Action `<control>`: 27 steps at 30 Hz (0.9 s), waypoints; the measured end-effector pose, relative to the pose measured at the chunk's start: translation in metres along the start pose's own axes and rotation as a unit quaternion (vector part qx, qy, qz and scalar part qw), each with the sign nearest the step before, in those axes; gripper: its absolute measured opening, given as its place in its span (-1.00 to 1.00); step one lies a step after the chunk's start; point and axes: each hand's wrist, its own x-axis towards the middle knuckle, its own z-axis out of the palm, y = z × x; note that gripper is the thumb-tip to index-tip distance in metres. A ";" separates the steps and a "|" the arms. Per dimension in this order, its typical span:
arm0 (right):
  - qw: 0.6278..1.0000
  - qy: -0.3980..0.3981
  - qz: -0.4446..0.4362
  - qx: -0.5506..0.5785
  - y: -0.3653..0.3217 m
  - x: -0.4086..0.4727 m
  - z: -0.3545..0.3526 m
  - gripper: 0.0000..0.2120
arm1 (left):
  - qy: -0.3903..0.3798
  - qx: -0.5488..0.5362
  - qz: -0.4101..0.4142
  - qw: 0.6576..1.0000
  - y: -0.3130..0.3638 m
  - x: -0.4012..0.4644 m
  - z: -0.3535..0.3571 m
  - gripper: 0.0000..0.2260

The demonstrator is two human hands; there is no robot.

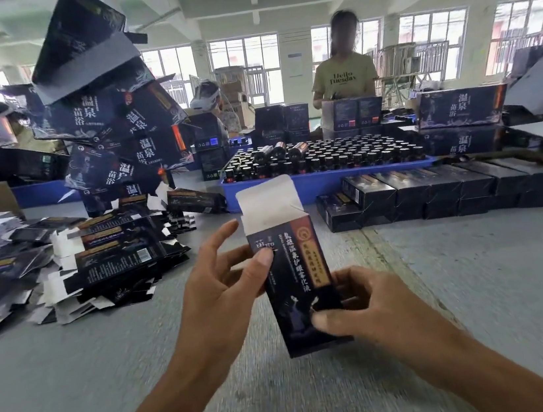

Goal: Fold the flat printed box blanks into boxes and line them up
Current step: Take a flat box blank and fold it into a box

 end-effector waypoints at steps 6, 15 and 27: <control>0.985 0.109 -0.117 0.059 -0.011 -0.002 -0.010 -0.66 | -0.037 0.059 0.045 0.997 -0.002 -0.007 0.002 -0.60; 0.977 0.101 -0.182 0.046 -0.018 -0.007 -0.011 -0.56 | -0.072 0.099 0.086 0.989 -0.002 -0.010 0.003 -0.71; 0.964 0.119 -0.239 0.023 -0.027 -0.013 -0.009 -0.80 | -0.062 0.097 0.144 0.983 0.005 -0.018 0.008 -0.84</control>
